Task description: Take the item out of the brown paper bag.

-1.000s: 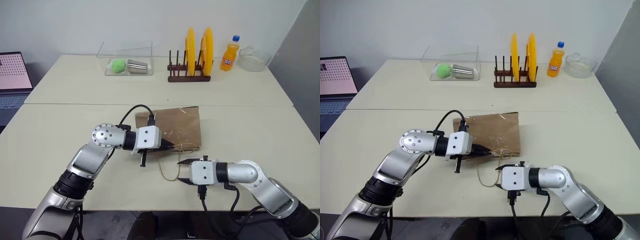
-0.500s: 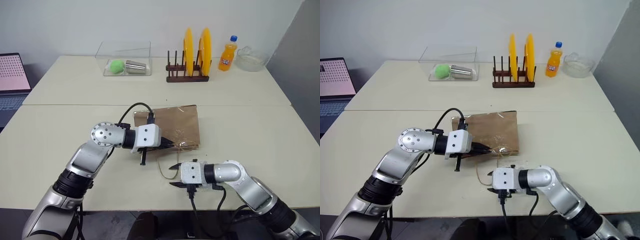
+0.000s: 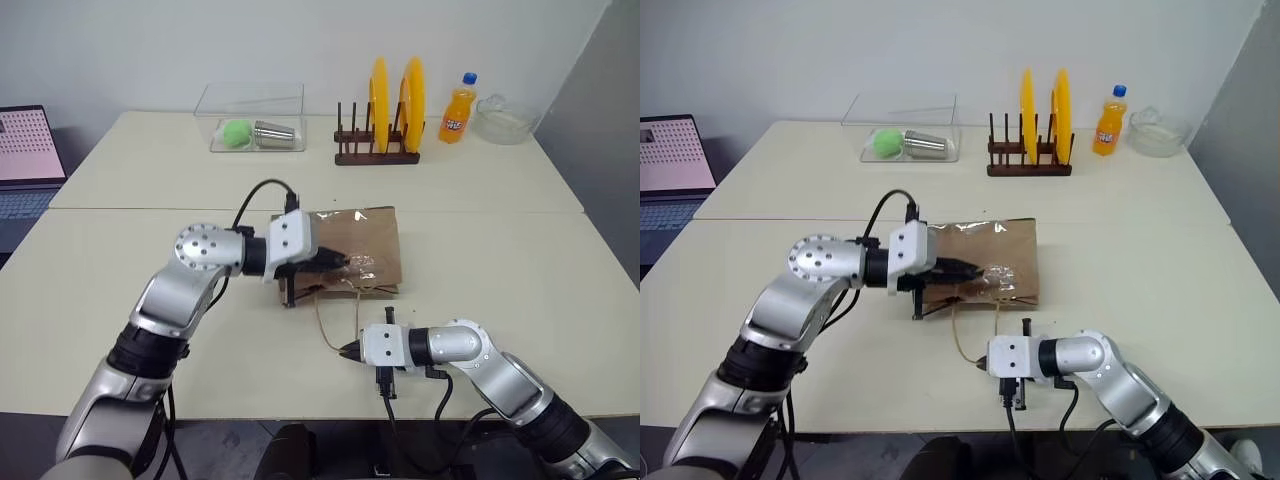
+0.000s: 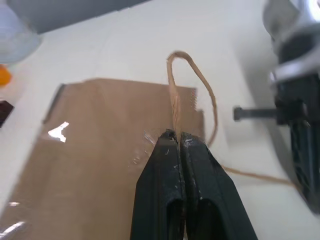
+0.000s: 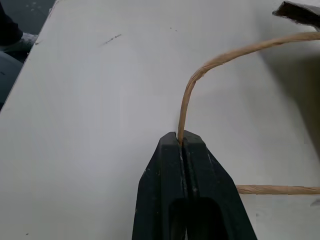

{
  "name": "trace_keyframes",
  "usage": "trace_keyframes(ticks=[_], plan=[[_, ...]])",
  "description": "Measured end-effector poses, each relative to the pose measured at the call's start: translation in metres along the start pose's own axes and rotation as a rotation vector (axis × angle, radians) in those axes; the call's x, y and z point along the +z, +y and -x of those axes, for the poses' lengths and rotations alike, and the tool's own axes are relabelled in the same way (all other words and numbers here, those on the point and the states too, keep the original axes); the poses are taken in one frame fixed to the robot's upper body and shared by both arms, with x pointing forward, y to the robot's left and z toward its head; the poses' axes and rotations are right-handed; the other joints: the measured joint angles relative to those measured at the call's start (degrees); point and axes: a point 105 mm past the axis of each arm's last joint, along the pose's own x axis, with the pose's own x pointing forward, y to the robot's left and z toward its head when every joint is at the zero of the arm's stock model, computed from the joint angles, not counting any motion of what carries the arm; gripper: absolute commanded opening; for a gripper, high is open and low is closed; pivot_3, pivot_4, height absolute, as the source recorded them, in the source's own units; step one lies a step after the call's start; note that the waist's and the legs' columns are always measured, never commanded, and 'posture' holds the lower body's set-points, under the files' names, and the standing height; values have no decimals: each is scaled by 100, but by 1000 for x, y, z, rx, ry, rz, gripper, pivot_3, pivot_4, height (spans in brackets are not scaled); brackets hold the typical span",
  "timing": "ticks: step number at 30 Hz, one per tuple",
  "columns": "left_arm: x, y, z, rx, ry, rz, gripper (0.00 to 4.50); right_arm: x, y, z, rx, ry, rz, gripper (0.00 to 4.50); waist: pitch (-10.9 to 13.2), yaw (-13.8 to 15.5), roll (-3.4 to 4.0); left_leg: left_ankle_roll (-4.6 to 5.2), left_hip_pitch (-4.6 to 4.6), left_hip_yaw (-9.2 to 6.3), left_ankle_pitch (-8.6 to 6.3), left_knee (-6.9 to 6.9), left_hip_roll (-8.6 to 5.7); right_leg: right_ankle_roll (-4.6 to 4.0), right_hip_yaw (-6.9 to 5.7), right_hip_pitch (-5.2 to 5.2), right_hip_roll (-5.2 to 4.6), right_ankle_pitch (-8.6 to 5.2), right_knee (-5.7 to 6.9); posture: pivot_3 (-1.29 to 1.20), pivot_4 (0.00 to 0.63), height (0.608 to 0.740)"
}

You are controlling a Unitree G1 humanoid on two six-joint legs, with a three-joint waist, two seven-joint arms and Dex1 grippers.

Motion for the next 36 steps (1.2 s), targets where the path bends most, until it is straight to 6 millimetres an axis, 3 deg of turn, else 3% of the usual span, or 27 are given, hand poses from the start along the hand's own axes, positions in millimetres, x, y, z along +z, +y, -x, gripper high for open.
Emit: trace_keyframes(ticks=[11, 17, 20, 25, 26, 30, 34, 36], plan=[[23, 50, 8, 109, -25, -19, 0, 0, 3, -2, 9, 12, 45, 21, -5, 1, -1, -3, 5, 1, 1, -1, 0, 0, 3, 2, 1, 0, 0, 0, 150, 740], [24, 61, 12, 135, -31, -27, 0, 1, 1, -2, -3, 14, 63, 21, -7, -1, -1, -7, 6, 1, 4, -1, 0, 0, 3, 2, 1, 0, 0, 0, 150, 740], [33, 64, 14, 133, -65, -29, 0, 4, -1, 0, -16, 11, 66, 628, -6, -2, -1, -10, 4, 1, 6, -1, 0, 0, 3, 1, 1, 0, 2, 0, 150, 740], [43, 60, 17, 97, -107, -22, 0, 4, -4, 19, -34, 63, 67, 2290, -6, 9, -2, -26, -14, -3, 14, 1, -2, 0, 0, -7, -2, 0, -8, 0, 150, 740], [44, 59, 17, 89, -111, -20, 0, 5, -2, 23, -27, 68, 65, 2290, -6, 12, -2, -26, -17, -3, 15, 2, -2, 0, 0, -8, -3, 0, -8, 0, 150, 740], [44, 52, 16, 64, -116, -9, 0, 27, 3, 50, 1, 30, 30, 2290, -5, 8, -3, -28, -29, -7, 15, 5, -3, 0, -3, -15, -5, 0, -10, 0, 150, 740], [45, 49, 15, 48, -123, 1, 0, 59, -11, 84, -27, -76, -31, 2290, -3, -1, -6, -22, -28, -9, 12, 4, -2, 0, -6, -15, -4, 0, -9, 0, 150, 740], [45, 48, 15, 46, -125, 0, 0, 82, -27, 95, -55, -183, -60, 2290, -3, -18, -6, -16, -22, -9, 9, 3, 0, -1, -5, -15, -4, 1, -4, 0, 150, 740]])
